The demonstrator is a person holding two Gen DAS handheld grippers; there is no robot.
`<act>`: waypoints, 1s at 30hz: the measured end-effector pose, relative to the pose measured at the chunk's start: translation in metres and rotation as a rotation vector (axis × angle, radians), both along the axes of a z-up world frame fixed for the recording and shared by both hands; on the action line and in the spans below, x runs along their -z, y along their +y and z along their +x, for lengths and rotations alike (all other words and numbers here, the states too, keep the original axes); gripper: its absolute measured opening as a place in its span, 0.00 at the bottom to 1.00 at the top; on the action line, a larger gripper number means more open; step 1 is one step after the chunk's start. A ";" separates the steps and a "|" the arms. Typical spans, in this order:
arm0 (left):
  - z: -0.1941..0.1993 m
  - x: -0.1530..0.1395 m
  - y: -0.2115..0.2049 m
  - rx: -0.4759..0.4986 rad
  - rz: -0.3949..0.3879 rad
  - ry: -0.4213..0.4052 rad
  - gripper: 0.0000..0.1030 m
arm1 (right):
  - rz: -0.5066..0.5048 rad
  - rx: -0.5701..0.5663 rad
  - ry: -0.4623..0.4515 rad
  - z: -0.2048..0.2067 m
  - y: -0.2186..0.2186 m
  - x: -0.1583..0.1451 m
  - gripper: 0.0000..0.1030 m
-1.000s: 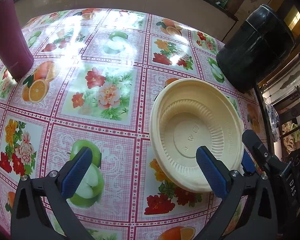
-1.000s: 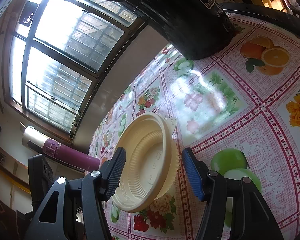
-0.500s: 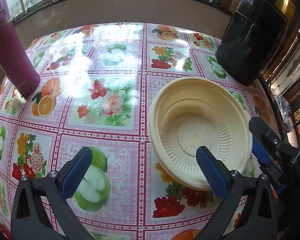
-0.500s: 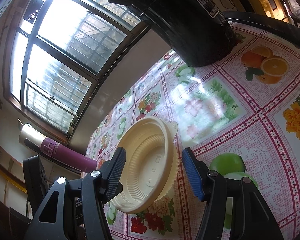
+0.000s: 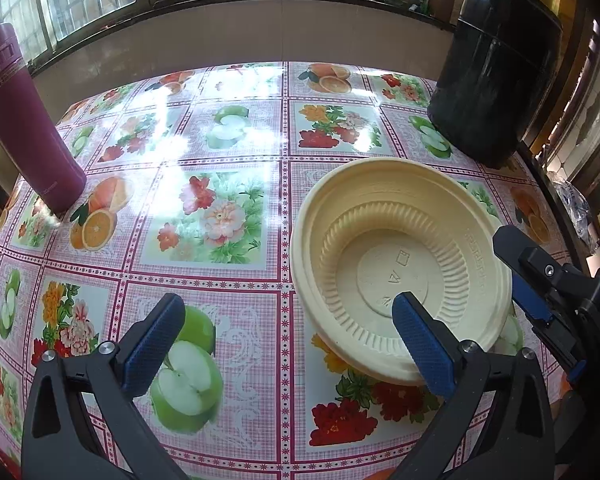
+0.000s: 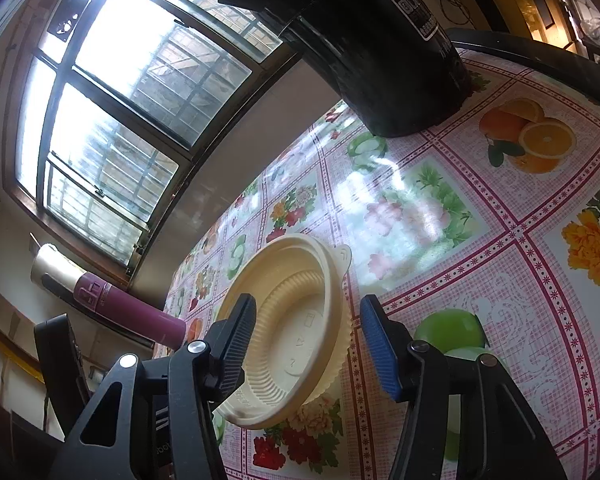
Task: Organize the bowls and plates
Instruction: 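Close the left gripper on the rim of the cream plastic bowl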
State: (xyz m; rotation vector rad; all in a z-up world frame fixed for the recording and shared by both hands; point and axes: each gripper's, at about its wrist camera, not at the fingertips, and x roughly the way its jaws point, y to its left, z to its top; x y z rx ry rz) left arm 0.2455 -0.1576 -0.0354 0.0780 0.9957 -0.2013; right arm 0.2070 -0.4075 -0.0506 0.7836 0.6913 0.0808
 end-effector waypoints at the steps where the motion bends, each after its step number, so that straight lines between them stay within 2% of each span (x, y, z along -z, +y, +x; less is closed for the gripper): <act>1: 0.000 0.000 0.000 0.001 0.002 -0.001 1.00 | 0.002 0.000 0.003 0.000 0.000 0.001 0.53; 10: 0.000 0.000 0.000 0.007 -0.005 -0.015 0.99 | -0.009 0.003 0.007 0.000 0.000 0.001 0.53; 12: 0.002 0.002 0.000 0.009 -0.009 -0.009 0.96 | -0.012 0.001 0.010 0.001 0.000 0.001 0.51; 14: 0.005 0.007 0.000 0.011 -0.022 0.014 0.94 | -0.018 -0.004 0.016 0.002 0.001 0.002 0.43; 16: 0.008 0.013 0.001 0.012 -0.044 0.051 0.75 | -0.014 -0.005 0.029 0.003 0.001 0.005 0.38; 17: 0.010 0.016 0.002 0.013 -0.060 0.072 0.72 | -0.009 -0.004 0.036 0.004 0.001 0.006 0.32; 19: 0.012 0.021 0.002 0.009 -0.066 0.096 0.55 | -0.011 0.003 0.049 0.004 0.000 0.009 0.22; 21: 0.011 0.022 -0.001 0.013 -0.042 0.088 0.46 | -0.004 0.006 0.056 0.004 -0.002 0.011 0.17; 22: 0.011 0.022 -0.002 0.016 -0.044 0.093 0.43 | -0.002 0.002 0.058 0.004 -0.002 0.011 0.13; 25: 0.011 0.020 -0.002 0.021 -0.061 0.108 0.34 | -0.005 -0.006 0.052 0.003 0.001 0.008 0.11; 30: 0.003 0.018 -0.003 0.029 -0.057 0.124 0.30 | 0.000 -0.023 0.048 0.001 0.008 0.004 0.09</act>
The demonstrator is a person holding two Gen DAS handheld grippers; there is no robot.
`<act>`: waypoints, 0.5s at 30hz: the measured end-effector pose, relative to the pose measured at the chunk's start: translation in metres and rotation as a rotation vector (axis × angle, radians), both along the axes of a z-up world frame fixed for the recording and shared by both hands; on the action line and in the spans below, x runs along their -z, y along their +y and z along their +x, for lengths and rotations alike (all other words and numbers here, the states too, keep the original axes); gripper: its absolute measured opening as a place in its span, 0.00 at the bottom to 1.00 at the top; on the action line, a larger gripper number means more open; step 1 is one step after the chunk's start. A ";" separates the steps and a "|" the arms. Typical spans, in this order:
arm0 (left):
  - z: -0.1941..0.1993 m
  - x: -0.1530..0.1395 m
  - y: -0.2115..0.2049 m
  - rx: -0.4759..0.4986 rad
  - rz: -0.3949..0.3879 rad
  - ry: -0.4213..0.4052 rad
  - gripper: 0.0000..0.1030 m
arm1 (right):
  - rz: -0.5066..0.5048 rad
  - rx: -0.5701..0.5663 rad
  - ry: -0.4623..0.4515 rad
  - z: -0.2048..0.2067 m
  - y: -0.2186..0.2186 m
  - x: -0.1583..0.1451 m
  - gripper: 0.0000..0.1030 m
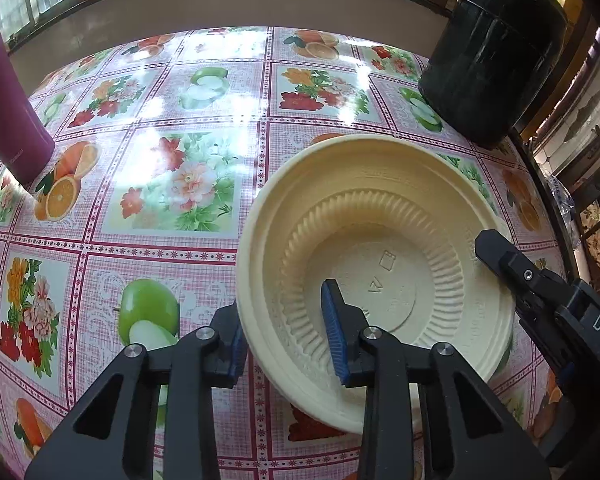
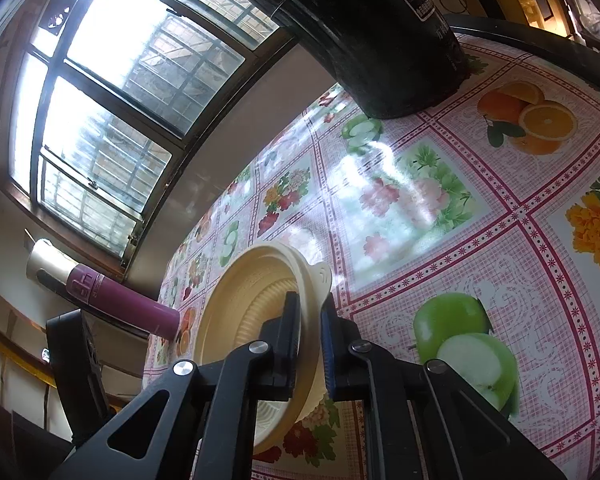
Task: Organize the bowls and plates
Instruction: 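Close the left gripper on the rim of the cream plastic bowl, then lift the cream bowl with the left gripper and carry it over the stack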
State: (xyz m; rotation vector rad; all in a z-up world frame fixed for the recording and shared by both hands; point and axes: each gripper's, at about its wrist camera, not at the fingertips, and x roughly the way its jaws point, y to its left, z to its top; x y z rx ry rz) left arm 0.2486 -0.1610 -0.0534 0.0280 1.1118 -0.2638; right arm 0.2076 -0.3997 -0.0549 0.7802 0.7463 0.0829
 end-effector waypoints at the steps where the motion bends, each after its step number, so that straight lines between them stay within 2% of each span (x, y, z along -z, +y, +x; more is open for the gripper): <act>1: -0.002 0.000 0.000 -0.004 0.009 0.002 0.30 | -0.004 0.001 0.002 -0.001 0.002 0.000 0.09; 9: -0.031 -0.001 0.014 -0.016 0.035 0.018 0.30 | 0.032 -0.006 0.046 -0.012 0.014 0.001 0.09; 15: -0.068 -0.003 0.027 -0.003 0.041 0.034 0.30 | 0.072 -0.012 0.083 -0.058 0.021 0.006 0.09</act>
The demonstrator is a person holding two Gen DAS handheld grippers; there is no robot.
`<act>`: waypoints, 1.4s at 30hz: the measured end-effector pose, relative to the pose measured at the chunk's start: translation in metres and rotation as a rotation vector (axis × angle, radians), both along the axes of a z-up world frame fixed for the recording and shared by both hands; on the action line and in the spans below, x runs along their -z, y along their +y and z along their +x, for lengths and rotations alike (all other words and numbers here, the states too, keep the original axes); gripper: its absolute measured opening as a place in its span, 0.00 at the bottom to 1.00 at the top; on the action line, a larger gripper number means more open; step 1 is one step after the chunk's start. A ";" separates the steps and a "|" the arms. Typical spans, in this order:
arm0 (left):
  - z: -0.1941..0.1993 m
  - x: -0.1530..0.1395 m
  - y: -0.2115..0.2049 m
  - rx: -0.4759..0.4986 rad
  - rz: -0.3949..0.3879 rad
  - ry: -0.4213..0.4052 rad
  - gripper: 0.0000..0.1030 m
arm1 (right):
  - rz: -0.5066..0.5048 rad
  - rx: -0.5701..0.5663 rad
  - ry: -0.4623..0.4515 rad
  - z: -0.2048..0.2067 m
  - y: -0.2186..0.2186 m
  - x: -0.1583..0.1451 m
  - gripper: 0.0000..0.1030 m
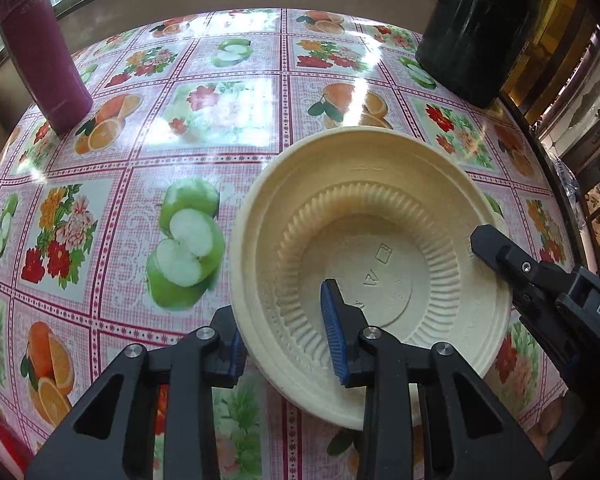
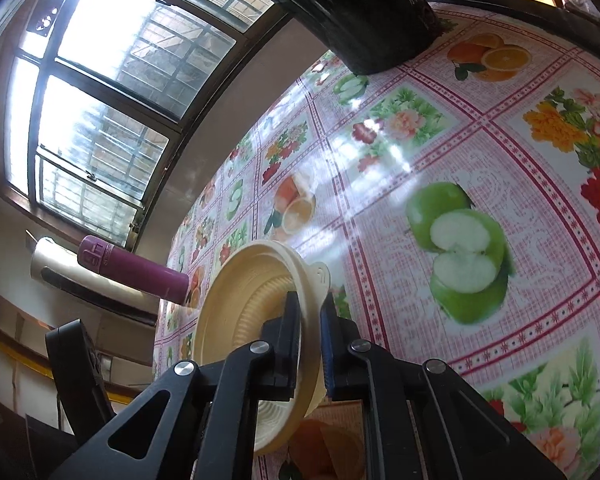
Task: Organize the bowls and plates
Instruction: 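Lift the cream bowl with the left gripper and carry it over the stack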
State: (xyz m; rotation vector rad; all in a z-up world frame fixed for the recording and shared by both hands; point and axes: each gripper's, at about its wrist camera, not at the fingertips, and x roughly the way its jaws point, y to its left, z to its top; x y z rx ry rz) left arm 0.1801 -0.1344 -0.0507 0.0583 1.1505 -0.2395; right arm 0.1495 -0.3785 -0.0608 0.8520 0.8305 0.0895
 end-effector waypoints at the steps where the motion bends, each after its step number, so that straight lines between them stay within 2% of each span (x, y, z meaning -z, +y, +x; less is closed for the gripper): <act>1: -0.008 -0.001 0.002 0.005 -0.003 0.003 0.30 | 0.010 0.000 0.006 -0.008 0.000 0.000 0.09; 7: -0.059 0.001 0.015 0.028 0.017 0.012 0.30 | -0.047 -0.022 0.024 -0.055 0.019 -0.012 0.09; 16: -0.125 -0.002 0.049 0.037 0.042 -0.003 0.30 | -0.012 -0.068 0.055 -0.121 0.051 -0.002 0.09; 21: -0.154 -0.003 0.074 0.018 0.049 -0.028 0.30 | -0.040 -0.116 0.061 -0.147 0.080 -0.002 0.09; 27: -0.179 -0.001 0.107 0.002 0.053 -0.046 0.30 | -0.070 -0.171 0.065 -0.169 0.117 -0.004 0.09; 36: -0.206 -0.003 0.132 0.004 0.057 -0.097 0.30 | -0.103 -0.218 0.069 -0.178 0.158 -0.004 0.09; 42: -0.214 -0.007 0.144 -0.004 0.037 -0.117 0.30 | -0.098 -0.225 0.070 -0.180 0.167 -0.006 0.09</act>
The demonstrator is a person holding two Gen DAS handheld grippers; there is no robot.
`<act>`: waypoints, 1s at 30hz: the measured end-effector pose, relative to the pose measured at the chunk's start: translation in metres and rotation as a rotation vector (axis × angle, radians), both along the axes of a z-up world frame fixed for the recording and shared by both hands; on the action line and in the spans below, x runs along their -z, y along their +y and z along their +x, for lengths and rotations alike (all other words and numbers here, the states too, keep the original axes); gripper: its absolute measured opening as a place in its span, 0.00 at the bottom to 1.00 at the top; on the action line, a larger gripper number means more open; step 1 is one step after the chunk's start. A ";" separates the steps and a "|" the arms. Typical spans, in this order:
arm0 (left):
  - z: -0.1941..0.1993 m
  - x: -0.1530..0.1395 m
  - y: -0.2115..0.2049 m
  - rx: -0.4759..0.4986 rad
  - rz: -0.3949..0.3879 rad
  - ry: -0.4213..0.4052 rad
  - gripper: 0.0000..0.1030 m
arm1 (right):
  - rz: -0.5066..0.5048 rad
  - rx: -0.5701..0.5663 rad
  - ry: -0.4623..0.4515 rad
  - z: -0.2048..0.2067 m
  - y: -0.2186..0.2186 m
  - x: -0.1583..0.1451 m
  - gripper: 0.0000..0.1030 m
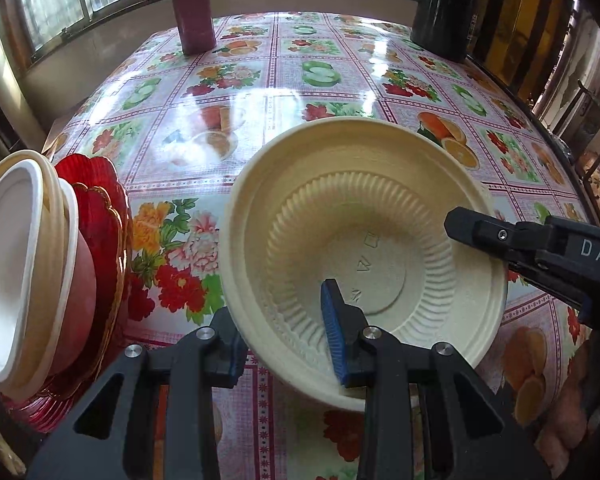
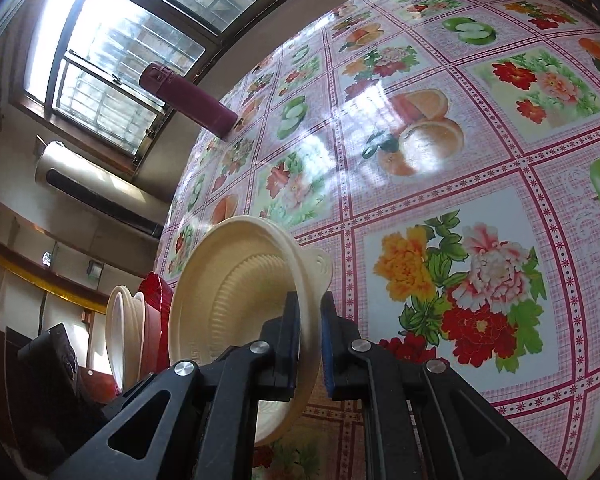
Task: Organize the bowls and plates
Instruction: 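Lift the cream bowl with the left gripper and carry it over the stack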
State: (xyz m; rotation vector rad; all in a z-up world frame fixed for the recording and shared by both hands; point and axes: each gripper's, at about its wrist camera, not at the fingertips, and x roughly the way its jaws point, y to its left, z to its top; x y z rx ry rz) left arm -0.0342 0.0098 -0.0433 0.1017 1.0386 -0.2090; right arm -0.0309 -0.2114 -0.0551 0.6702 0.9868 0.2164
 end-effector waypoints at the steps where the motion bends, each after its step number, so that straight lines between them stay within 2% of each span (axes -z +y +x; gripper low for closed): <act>1: -0.002 -0.002 0.002 -0.001 -0.003 -0.007 0.30 | -0.002 -0.003 -0.005 -0.001 0.002 -0.002 0.09; 16: -0.023 -0.052 0.039 -0.064 -0.011 -0.162 0.30 | 0.023 -0.085 -0.103 0.002 0.034 -0.050 0.09; 25: -0.030 -0.075 0.079 -0.157 0.019 -0.243 0.30 | 0.040 -0.191 -0.163 0.014 0.082 -0.080 0.09; 30: -0.032 -0.080 0.103 -0.211 0.024 -0.259 0.30 | 0.054 -0.245 -0.177 0.021 0.113 -0.090 0.09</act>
